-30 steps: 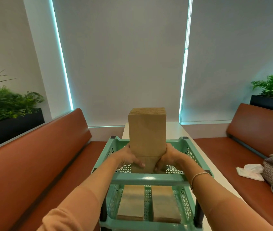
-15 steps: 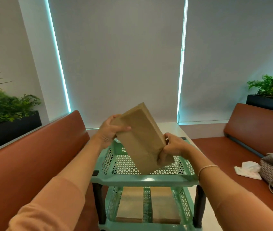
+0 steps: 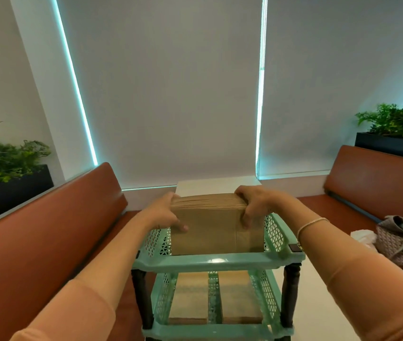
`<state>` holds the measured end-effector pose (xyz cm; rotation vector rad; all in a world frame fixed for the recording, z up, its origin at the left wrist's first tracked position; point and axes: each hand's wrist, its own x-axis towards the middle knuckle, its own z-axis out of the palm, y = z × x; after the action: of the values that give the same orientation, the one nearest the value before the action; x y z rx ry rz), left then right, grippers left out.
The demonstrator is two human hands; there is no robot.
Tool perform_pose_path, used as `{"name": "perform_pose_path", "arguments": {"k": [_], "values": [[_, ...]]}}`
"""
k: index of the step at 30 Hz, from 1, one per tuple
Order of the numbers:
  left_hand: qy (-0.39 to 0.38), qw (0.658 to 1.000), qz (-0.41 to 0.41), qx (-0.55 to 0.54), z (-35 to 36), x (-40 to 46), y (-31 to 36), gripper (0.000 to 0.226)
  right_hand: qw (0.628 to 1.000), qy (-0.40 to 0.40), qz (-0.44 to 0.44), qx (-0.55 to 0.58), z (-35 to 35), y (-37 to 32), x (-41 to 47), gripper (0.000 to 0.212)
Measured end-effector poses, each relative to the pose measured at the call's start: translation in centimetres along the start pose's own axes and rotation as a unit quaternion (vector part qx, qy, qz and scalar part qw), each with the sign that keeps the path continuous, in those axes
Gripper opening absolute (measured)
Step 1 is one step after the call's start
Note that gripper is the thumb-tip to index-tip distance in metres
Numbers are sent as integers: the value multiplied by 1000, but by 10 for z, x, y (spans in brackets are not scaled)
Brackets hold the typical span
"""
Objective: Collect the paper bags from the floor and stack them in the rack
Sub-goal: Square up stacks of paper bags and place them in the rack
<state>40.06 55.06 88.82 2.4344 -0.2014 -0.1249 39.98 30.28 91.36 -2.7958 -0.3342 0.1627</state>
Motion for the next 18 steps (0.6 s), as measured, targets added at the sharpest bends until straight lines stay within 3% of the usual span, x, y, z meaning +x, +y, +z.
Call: {"name": "perform_pose_path", "arguments": {"k": [3,5,7,11,15,18], "values": [[-5,990,11,141,-5,0,17,89,1000,-7,-4,-9,0,2,2,75],[-4,950,20,312,-6,-2,33,90,1000,-10,-5,-11,0,4,3,77],[-18,918,25,396,-5,-3,47,92,1000,-9,-6,-15,0,4,4,79],[-37,909,19,414,-7,-2,58,92,1000,-2,-12,-15,1,4,5,79],[-25,916,72,395,14,4,58,92,999,-6,-13,-37,2,1,8,75],[2,914,95,395,37,9,60,103,989,4,2,-148,3,-8,7,70]]}}
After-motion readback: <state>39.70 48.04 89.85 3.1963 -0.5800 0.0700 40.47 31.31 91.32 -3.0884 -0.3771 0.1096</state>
